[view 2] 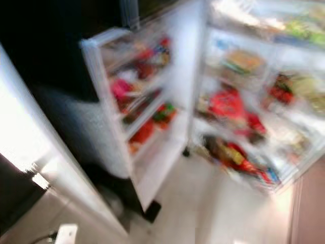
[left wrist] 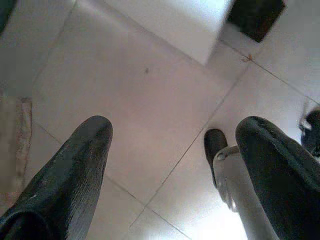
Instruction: Restocking fridge
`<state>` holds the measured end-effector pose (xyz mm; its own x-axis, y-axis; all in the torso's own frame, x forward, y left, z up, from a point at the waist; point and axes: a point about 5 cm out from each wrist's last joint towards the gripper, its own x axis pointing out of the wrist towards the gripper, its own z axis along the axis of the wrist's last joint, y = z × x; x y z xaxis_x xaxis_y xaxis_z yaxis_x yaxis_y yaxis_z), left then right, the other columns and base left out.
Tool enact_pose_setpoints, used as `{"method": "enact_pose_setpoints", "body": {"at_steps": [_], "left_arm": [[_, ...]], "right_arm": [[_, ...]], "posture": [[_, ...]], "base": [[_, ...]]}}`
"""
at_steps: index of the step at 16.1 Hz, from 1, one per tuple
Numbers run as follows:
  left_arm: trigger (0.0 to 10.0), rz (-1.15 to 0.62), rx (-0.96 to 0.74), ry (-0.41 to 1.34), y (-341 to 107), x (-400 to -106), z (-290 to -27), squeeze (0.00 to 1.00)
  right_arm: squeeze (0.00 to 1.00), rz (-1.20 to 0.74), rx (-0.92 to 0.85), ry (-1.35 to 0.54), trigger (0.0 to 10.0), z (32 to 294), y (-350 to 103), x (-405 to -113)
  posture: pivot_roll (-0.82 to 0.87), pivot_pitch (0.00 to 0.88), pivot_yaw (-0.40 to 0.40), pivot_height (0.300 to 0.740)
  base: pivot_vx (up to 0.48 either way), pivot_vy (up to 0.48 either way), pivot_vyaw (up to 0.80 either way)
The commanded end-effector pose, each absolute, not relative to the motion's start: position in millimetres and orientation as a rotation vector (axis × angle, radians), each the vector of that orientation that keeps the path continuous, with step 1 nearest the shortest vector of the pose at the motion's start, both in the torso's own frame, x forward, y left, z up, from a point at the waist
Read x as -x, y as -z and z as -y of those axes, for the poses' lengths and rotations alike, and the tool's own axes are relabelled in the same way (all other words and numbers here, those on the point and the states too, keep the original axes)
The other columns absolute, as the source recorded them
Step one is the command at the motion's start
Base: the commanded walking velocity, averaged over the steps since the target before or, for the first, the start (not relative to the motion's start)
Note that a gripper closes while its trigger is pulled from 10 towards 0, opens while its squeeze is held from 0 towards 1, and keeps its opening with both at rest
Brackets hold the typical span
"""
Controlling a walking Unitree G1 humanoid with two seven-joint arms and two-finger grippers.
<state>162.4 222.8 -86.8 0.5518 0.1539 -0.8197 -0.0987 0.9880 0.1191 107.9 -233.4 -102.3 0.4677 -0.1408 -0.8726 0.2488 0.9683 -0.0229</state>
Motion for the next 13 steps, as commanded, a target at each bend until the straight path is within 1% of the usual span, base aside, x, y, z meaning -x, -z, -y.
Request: {"method": "enact_pose_setpoints", "body": {"at_steps": [1, 4, 6, 9, 10, 11, 12, 13], "left_arm": [[10.0, -0.966, -0.066, -0.154, 85, -167, -224, 0.0], [10.0, -0.964, -0.069, -0.152, 85, -167, -224, 0.0], [10.0, -0.964, -0.07, -0.153, 85, -167, -224, 0.0], [10.0, -0.964, -0.075, -0.157, 84, -167, -226, 0.0], [10.0, -0.964, -0.079, -0.157, 84, -167, -227, 0.0], [10.0, -0.964, -0.081, -0.157, 84, -167, -228, 0.0], [10.0, -0.964, -0.083, -0.156, 84, -167, -228, 0.0], [10.0, -0.962, -0.087, -0.153, 83, -168, -228, 0.0]], "right_arm": [[0.0, -1.044, -0.114, 0.248, 10.0, 233, 101, -110], [0.0, -1.029, -0.107, 0.268, 10.0, 234, 101, -111], [0.0, -1.02, -0.101, 0.329, 10.0, 237, 101, -110], [0.0, -0.985, -0.091, 0.494, 10.0, 242, 99, -106], [0.0, -0.958, -0.074, 0.595, 10.0, 245, 98, -104], [0.0, -0.925, -0.044, 0.667, 10.0, 254, 93, -108], [0.0, -0.868, -0.022, 0.734, 10.0, 271, 84, -116], [0.0, -0.751, 0.022, 0.882, 10.0, 309, 63, -125]], "posture": [[-0.09, 0.019, 0.066, 0.74], [-0.1, 0.016, 0.071, 0.74], [-0.1, 0.014, 0.073, 0.74], [-0.11, 0.013, 0.081, 0.74], [-0.11, 0.013, 0.082, 0.74], [-0.12, 0.013, 0.085, 0.74], [-0.12, 0.014, 0.086, 0.74], [-0.12, 0.013, 0.089, 0.74]], "base": [[0.0, 0.0, 0.0], [0.0, 0.0, 0.0], [0.0, 0.0, 0.0], [0.0, 0.0, 0.0], [0.0, 0.0, 0.0], [0.0, 0.0, 0.0], [0.0, 0.0, 0.0], [0.0, 0.0, 0.0]]}}
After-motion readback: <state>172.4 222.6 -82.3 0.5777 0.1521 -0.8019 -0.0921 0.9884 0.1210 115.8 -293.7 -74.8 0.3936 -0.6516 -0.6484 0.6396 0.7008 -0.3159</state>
